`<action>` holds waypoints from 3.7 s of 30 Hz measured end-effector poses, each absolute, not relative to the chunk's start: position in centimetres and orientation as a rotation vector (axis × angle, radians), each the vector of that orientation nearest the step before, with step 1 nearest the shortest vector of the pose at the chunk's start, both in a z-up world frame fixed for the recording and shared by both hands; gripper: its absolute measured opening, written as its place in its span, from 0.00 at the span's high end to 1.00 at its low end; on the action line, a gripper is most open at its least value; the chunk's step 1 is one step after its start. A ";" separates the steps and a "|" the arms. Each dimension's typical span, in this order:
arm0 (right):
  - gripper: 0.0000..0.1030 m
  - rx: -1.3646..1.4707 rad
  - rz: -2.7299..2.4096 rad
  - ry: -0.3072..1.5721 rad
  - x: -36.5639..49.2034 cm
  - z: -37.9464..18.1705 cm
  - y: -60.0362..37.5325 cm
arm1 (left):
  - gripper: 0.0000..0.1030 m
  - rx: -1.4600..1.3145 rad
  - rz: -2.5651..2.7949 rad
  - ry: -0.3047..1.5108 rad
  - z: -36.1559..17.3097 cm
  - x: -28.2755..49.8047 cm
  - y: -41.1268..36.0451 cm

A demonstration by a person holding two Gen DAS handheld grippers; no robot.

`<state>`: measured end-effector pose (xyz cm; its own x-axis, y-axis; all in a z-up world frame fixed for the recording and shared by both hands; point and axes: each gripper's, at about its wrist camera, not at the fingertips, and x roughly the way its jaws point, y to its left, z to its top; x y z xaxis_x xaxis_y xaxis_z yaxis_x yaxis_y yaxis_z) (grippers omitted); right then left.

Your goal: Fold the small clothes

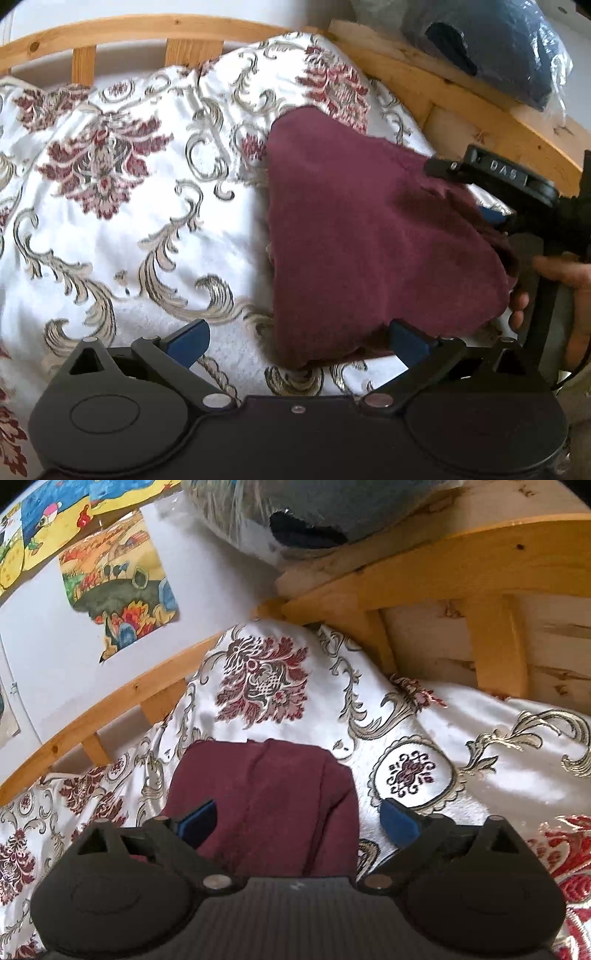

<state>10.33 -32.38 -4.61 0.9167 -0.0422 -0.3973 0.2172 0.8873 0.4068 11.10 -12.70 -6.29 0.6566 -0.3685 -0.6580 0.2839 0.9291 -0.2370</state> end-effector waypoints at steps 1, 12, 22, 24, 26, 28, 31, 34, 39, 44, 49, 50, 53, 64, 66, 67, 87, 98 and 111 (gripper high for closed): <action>0.04 0.459 -0.138 0.401 10.4 -4.6 -32.4 | 0.01 -0.121 -0.367 0.750 -6.0 11.0 -12.5; 0.20 0.383 -0.190 0.459 10.4 -4.8 -31.8 | 0.01 -0.193 -0.480 0.737 -5.2 16.6 -12.3; 0.36 0.358 -0.177 0.479 10.4 -4.6 -31.5 | 0.01 -0.248 -0.530 0.914 -7.6 20.4 -13.0; 0.42 0.376 -0.161 0.479 10.3 -4.6 -31.5 | 0.01 -0.238 -0.527 0.908 -7.5 20.4 -13.0; 0.43 0.368 -0.162 0.479 10.3 -4.6 -31.4 | 0.01 -0.229 -0.525 0.904 -7.4 20.5 -13.0; 0.43 0.376 -0.161 0.479 10.3 -4.6 -31.5 | 0.01 -0.226 -0.525 0.903 -7.3 20.5 -13.0; 0.43 0.386 -0.158 0.479 10.3 -4.7 -31.6 | 0.01 -0.224 -0.523 0.904 -7.2 20.5 -12.9; 0.43 0.386 -0.159 0.479 10.3 -4.7 -31.7 | 0.01 -0.215 -0.523 0.902 -7.0 20.6 -13.0; 0.42 0.400 -0.151 0.468 10.2 -5.1 -32.0 | 0.01 -0.251 -0.514 0.887 -6.6 21.1 -12.1; 0.41 0.405 -0.146 0.470 10.4 -5.2 -32.1 | 0.02 -0.380 -0.517 0.899 -6.7 22.3 -10.3; 0.40 0.402 -0.141 0.469 10.3 -5.2 -31.9 | 0.13 -0.433 -0.573 0.934 -7.6 23.2 -10.1; 0.40 0.401 -0.140 0.470 10.3 -5.2 -31.9 | 0.14 -0.443 -0.582 0.942 -7.8 23.4 -10.1; 0.41 0.397 -0.139 0.472 10.3 -5.2 -31.9 | 0.22 -0.457 -0.610 0.966 -8.1 23.8 -10.5; 0.41 0.399 -0.138 0.472 10.4 -5.2 -31.9 | 0.25 -0.507 -0.630 0.964 -8.2 24.4 -10.2; 0.41 0.399 -0.137 0.473 10.4 -5.2 -31.9 | 0.25 -0.542 -0.611 0.954 -8.2 24.5 -9.4; 0.41 0.400 -0.136 0.473 10.3 -5.2 -31.9 | 0.25 -0.566 -0.607 0.951 -8.2 24.6 -8.9; 0.33 0.363 -0.111 0.505 10.8 -5.1 -31.6 | 0.51 -0.671 -0.604 1.012 -10.0 25.9 -8.8; 0.43 0.350 -0.118 0.493 10.5 -5.1 -31.3 | 0.61 -0.474 -0.520 1.005 -7.9 25.3 -11.2; 0.69 0.261 -0.136 0.378 8.7 -4.1 -28.4 | 0.68 -0.220 -0.465 0.905 -3.6 23.0 -13.2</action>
<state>8.72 -28.35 -4.13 0.9208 -0.0829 -0.3812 0.1796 0.9575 0.2256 22.95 -13.25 -3.59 0.5270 -0.4768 -0.7035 0.2946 0.8790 -0.3750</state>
